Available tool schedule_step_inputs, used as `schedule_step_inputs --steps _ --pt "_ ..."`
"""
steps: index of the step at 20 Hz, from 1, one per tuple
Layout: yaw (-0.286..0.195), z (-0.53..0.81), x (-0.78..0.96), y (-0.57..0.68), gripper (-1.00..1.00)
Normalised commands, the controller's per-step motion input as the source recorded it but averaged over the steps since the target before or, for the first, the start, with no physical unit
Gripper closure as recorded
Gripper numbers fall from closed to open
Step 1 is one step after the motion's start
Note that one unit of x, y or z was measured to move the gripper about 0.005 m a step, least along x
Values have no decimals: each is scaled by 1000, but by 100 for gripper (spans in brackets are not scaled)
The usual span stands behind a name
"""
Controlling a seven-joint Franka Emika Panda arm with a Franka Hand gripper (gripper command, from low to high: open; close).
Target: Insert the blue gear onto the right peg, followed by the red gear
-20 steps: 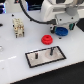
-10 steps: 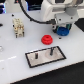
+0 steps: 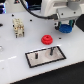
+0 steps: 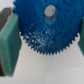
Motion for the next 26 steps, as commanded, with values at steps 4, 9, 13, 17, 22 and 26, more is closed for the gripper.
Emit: schedule_step_inputs --steps 4,9,13,17,22,26 --pt "0 429 539 -248 100" --pt "0 369 603 -317 100" --pt "0 335 625 -365 100" --pt "0 219 642 -340 100" --pt "0 190 657 -314 100" --pt "0 164 685 -284 100"
